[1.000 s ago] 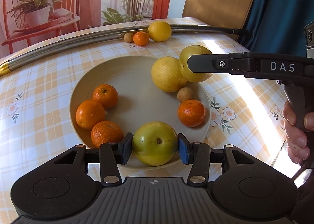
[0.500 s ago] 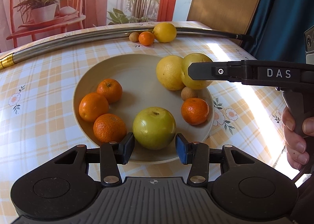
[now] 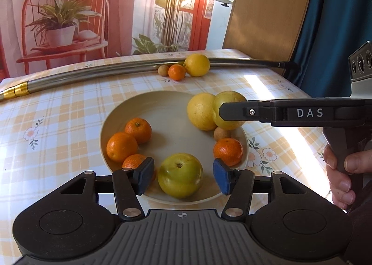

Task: Organize fruits
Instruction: 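Lower the yellow lemon onto the plate and open the right tool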

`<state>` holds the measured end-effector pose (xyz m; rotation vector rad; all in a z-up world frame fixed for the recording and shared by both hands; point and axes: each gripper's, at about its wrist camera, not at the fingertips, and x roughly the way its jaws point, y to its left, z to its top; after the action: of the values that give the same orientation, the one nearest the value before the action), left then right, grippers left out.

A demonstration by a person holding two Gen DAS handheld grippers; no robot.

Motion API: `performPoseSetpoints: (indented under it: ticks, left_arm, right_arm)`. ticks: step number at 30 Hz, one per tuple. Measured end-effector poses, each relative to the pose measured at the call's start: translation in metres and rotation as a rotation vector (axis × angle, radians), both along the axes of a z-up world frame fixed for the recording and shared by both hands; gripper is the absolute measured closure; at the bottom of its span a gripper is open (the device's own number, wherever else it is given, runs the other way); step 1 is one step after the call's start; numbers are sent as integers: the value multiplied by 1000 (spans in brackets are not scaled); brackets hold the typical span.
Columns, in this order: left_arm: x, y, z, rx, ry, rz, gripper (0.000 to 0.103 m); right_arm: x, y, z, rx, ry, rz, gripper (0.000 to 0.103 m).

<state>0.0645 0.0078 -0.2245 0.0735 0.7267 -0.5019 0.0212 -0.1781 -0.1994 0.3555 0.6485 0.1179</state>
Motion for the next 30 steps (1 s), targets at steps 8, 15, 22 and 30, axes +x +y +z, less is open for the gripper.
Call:
performPoseSetpoints:
  ticks: [8,15,22,30]
  left_arm:
    - [-2,13,12,-29,-45,96,43]
    - [4,31,15,-72,-35,198,34]
    - [1,36,18,-83,-65,232,22]
    - [2,49,20,-80,-78,332,18]
  right_arm:
    - [2,3,1,-21,7,11,60]
    - [13,16,-1,-62,31,68,60]
    - [28,31,-7,-121,61,122,60]
    - [36,47,-13,-182,98,173,60]
